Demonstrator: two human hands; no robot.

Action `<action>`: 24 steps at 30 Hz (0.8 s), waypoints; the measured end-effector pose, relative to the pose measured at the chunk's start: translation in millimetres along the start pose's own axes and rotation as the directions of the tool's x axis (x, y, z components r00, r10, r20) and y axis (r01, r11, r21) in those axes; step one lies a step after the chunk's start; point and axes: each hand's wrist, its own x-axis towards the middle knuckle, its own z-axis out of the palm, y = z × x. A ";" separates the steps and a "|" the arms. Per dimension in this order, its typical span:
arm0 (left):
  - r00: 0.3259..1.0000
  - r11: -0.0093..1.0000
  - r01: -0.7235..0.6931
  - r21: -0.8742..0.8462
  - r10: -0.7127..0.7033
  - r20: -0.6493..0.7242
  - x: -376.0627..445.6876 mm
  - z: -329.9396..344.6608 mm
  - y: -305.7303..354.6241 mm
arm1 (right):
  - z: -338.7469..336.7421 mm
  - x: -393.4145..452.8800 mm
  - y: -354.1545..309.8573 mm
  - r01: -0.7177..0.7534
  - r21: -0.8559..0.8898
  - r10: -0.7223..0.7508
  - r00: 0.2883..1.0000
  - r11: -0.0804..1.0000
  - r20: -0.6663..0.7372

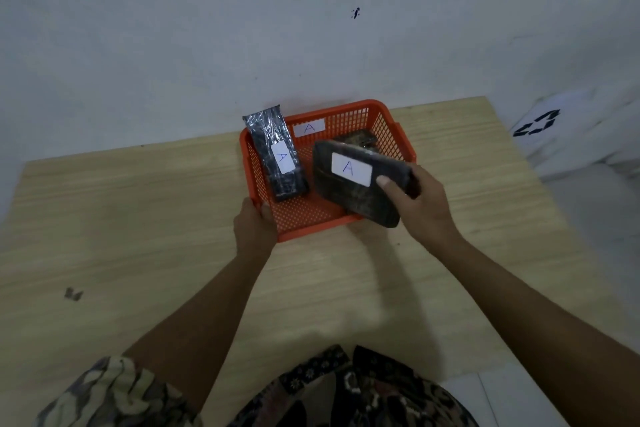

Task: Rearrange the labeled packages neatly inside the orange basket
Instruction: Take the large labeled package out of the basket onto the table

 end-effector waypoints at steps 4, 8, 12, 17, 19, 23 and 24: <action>1.000 0.999 -0.027 0.017 0.027 0.002 0.3 -1.9 0.7 | -10.7 -8.4 5.8 -0.255 0.298 0.241 0.967 0.920 0.084; 0.999 0.999 -0.043 0.018 0.043 0.019 0.7 -5.1 1.4 | -21.4 -23.0 30.8 -0.548 0.216 0.458 0.815 0.808 0.355; 0.998 0.998 -0.066 0.014 0.066 0.021 0.4 -6.7 1.8 | -26.0 -38.1 53.4 -0.641 0.105 0.549 0.721 0.760 0.423; 0.999 0.998 -0.051 0.025 0.051 0.016 1.5 -5.5 0.3 | -22.7 -48.5 71.6 -0.697 0.017 0.628 0.656 0.717 0.419; 0.999 0.998 -0.049 0.029 0.048 0.011 1.8 -4.8 -0.4 | -17.9 -50.2 78.0 -0.678 -0.006 0.633 0.683 0.735 0.363; 0.999 0.998 -0.046 0.038 0.046 0.015 2.4 -5.0 0.6 | -8.2 -49.4 91.9 -0.512 -0.172 0.537 0.828 0.841 0.162; 0.999 0.999 -0.043 0.033 0.042 0.017 2.3 -5.0 1.1 | -6.8 -48.5 94.0 -0.446 -0.258 0.487 0.865 0.857 0.122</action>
